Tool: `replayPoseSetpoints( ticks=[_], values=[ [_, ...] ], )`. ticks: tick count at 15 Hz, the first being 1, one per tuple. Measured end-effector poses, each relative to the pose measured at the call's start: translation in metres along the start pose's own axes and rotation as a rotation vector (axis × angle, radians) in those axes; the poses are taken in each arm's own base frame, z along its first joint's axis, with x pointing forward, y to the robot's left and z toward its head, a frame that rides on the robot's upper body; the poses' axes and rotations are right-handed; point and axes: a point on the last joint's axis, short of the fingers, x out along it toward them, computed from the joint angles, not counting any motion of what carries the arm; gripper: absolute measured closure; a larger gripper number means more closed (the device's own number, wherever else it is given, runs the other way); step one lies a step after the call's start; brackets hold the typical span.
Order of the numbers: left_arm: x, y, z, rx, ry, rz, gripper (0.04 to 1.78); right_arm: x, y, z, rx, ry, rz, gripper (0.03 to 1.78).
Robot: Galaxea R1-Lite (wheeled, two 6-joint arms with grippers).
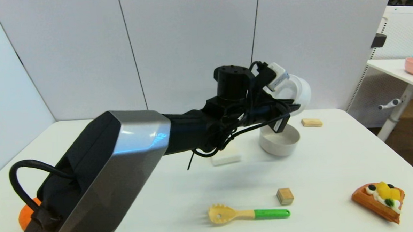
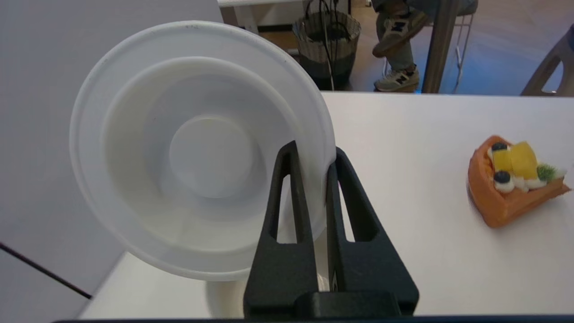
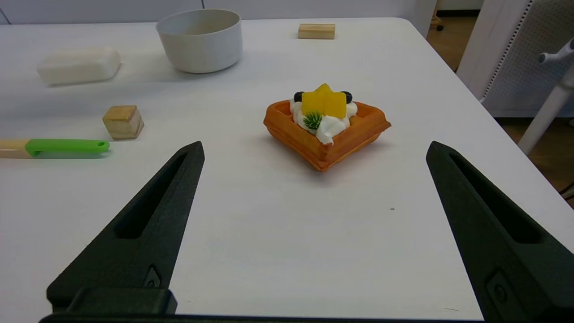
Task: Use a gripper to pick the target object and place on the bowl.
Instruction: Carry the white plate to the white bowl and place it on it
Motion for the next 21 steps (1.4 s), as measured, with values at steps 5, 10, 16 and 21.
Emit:
replayPoseSetpoints(
  ticks=[5,10,16,21],
  values=[
    [0.011,0.001,-0.038,-0.046,0.063,-0.008,1.68,0.000,0.000,0.000,0.000,0.000,0.000,0.10],
    [0.016,-0.001,-0.056,-0.061,0.089,-0.015,1.68,0.000,0.000,0.000,0.000,0.000,0.000,0.10],
    [0.017,-0.002,-0.060,-0.059,0.096,-0.018,1.68,0.000,0.000,0.000,0.000,0.000,0.000,0.10],
    [0.016,-0.001,-0.058,-0.049,0.095,-0.018,1.68,0.000,0.000,0.000,0.000,0.000,0.000,0.10]
  ],
)
